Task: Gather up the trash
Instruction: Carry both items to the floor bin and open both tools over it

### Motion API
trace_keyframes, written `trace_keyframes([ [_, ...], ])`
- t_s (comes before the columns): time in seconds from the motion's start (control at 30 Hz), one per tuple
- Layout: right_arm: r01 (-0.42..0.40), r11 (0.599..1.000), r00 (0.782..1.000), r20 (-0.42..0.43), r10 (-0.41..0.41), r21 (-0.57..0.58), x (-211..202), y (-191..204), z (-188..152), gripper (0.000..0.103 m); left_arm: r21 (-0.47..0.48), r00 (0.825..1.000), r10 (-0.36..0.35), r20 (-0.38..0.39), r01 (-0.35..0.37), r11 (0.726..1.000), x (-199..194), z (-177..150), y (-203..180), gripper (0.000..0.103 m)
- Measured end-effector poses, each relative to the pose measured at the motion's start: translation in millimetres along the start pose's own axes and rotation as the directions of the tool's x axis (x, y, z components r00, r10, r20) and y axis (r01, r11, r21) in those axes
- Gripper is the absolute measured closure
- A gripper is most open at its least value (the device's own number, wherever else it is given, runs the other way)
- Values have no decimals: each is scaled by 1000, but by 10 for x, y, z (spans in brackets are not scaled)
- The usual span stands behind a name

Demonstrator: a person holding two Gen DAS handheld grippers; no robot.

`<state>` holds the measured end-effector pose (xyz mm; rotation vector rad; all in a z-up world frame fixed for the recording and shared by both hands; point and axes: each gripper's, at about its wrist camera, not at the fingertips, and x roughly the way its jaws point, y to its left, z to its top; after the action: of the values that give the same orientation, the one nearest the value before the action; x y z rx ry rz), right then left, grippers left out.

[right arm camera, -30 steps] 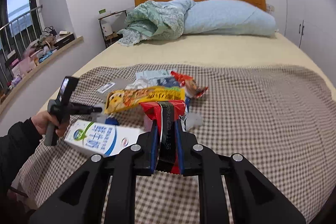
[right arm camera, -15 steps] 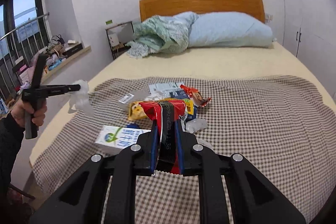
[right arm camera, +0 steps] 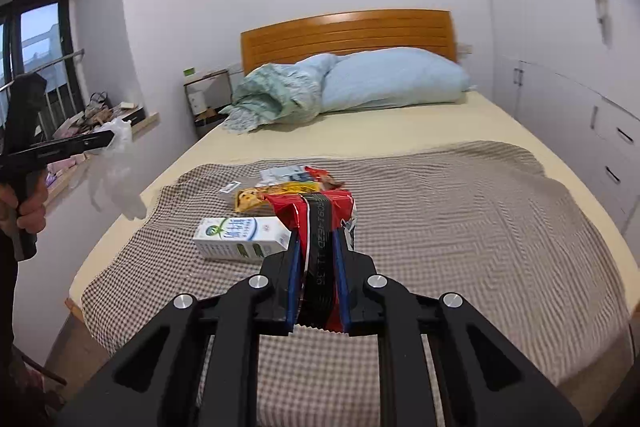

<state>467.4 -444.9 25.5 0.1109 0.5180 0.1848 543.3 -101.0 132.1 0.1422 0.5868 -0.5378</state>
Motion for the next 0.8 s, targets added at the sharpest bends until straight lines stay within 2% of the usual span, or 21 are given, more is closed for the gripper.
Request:
trace_keyframes([
  [0.23, 44, 998, 999, 10, -44, 37, -495, -326, -366, 87, 83, 993, -117, -11, 118, 990, -42, -173, -1039, 97],
  [0.33, 48, 997, 999, -17, -46, 68, -592, -492, -704, 87, 113, 981, -187, -49, 192, 975, 110, -438, -1498, 97],
  [0.43, 52, 995, 997, -54, -47, 91, -674, -612, -1041, 87, 146, 964, -239, -118, 254, 956, 357, -822, -1943, 97],
  [0.53, 76, 988, 991, -121, -59, 135, -674, -771, -1527, 87, 133, 932, -301, -203, 330, 934, 652, -1209, -2295, 97],
  [0.57, 76, 986, 989, -134, -56, 149, -683, -816, -1645, 87, 120, 913, -328, -243, 364, 924, 795, -1367, -2451, 97],
  [0.63, 90, 979, 983, -173, -58, 184, -679, -913, -1938, 87, 113, 890, -353, -290, 398, 911, 929, -1565, -2650, 97],
  [0.8, 146, 933, 957, -287, -49, 329, -612, -1246, -2810, 87, 117, 824, -407, -394, 484, 867, 1335, -2128, -3115, 97],
])
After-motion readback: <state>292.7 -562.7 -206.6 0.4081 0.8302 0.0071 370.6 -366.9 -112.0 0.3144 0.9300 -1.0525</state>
